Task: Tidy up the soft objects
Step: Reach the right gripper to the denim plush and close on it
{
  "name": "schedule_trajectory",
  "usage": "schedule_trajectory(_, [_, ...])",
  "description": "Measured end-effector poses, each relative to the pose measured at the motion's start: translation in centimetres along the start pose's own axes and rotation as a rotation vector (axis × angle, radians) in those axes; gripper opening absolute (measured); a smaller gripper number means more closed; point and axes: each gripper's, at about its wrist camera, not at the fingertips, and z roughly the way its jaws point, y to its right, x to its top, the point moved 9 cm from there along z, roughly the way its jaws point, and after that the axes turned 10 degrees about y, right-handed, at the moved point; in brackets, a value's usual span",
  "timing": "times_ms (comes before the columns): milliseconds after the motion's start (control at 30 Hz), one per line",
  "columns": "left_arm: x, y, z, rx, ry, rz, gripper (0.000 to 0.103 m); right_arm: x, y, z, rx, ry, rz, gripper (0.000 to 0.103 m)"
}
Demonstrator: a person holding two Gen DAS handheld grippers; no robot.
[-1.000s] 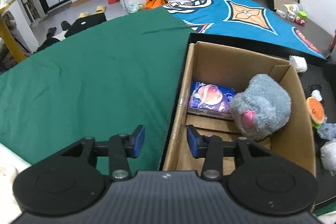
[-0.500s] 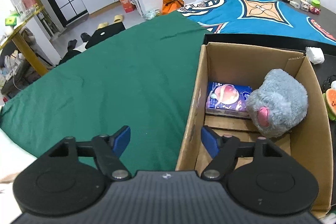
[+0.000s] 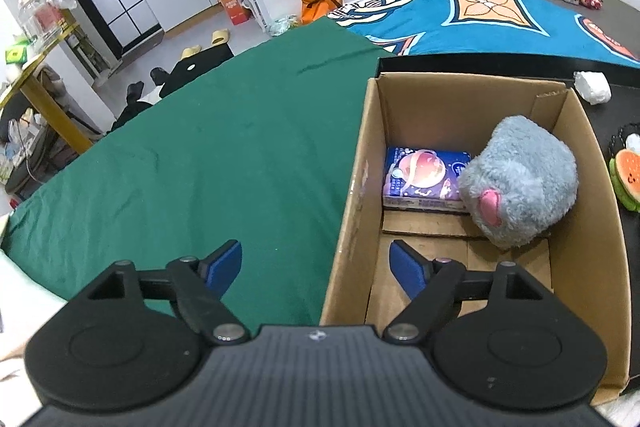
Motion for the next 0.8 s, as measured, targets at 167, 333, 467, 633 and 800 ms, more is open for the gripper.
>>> schedule_trajectory(167, [0.1, 0.7, -0.3, -0.002, 0.012, 0.034, 0.086, -0.8, 1.8, 0.8, -0.006, -0.039, 0.073, 0.068])
schedule_trajectory(333, [0.2, 1.1, -0.7, -0.007, 0.022, 0.062, 0.094, -1.7, 3.0, 1.6, 0.003, -0.081, 0.133, 0.062])
schedule_trajectory(467, [0.4, 1.0, -0.8, 0.002, 0.025, 0.060, 0.095, -2.4, 3.8, 2.3, 0.016, -0.109, 0.187, 0.050])
schedule_trajectory(633, [0.5, 1.8, -1.2, -0.018, 0.038, 0.077, 0.096, -3.2, 4.4, 3.1, 0.026, -0.151, 0.231, 0.032])
schedule_trajectory(800, [0.6, 2.7, -1.3, -0.036, 0.050, 0.103, 0.096, -3.7, 5.4, 3.1, 0.005, -0.163, 0.274, 0.035])
